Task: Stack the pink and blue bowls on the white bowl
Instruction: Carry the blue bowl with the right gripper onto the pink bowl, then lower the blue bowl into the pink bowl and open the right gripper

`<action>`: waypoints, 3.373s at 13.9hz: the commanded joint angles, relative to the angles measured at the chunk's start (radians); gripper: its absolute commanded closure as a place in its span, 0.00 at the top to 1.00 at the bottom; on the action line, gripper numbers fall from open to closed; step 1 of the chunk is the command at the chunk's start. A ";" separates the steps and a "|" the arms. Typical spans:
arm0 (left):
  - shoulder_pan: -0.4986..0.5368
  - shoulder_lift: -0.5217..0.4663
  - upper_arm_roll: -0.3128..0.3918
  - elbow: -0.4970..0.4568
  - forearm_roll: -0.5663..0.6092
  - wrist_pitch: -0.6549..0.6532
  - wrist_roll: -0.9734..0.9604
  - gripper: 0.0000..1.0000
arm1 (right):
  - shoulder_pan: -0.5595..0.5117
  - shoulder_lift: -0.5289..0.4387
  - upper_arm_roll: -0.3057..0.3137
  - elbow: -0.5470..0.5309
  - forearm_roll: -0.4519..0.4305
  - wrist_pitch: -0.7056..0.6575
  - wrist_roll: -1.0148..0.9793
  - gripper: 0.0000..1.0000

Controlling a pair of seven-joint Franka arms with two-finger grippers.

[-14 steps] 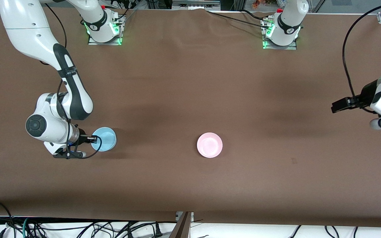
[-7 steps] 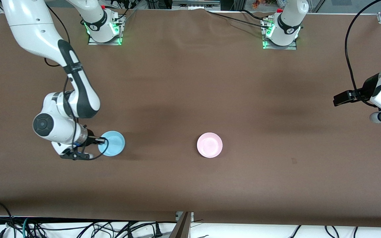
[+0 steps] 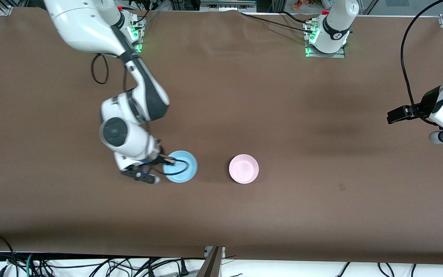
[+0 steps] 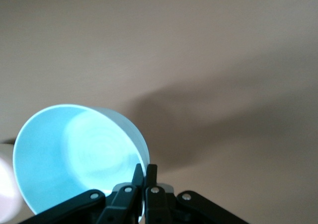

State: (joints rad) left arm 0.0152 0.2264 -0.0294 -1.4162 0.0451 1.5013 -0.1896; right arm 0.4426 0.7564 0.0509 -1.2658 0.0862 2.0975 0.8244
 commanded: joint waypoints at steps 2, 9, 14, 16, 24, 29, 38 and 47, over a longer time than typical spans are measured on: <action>0.005 0.007 0.000 0.011 -0.004 -0.004 0.022 1.00 | 0.119 0.196 -0.019 0.287 -0.003 -0.018 0.283 0.00; 0.005 0.008 0.000 0.014 -0.005 -0.004 0.022 1.00 | 0.208 0.303 -0.014 0.321 -0.002 0.308 0.499 0.00; 0.006 0.008 0.000 0.014 -0.005 -0.004 0.022 1.00 | 0.246 0.314 -0.017 0.327 -0.002 0.316 0.550 0.00; 0.006 0.008 0.000 0.014 -0.005 -0.004 0.022 1.00 | 0.252 0.310 -0.019 0.326 -0.002 0.280 0.552 0.00; 0.005 0.008 0.000 0.014 -0.005 -0.004 0.022 1.00 | 0.249 0.310 -0.023 0.326 -0.005 0.265 0.538 0.00; 0.005 0.008 0.000 0.014 -0.005 -0.004 0.022 1.00 | 0.252 0.311 -0.020 0.324 -0.023 0.260 0.538 0.00; 0.006 0.008 0.002 0.014 -0.013 -0.004 0.022 1.00 | 0.255 0.317 -0.019 0.318 -0.054 0.237 0.533 0.00; 0.006 0.008 0.002 0.014 -0.013 -0.004 0.022 1.00 | 0.260 0.337 -0.019 0.318 -0.063 0.245 0.533 0.00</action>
State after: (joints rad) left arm 0.0172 0.2307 -0.0282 -1.4158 0.0442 1.5017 -0.1892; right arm 0.6991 1.0738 0.0334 -0.9808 0.0380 2.3475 1.3564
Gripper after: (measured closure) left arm 0.000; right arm 0.974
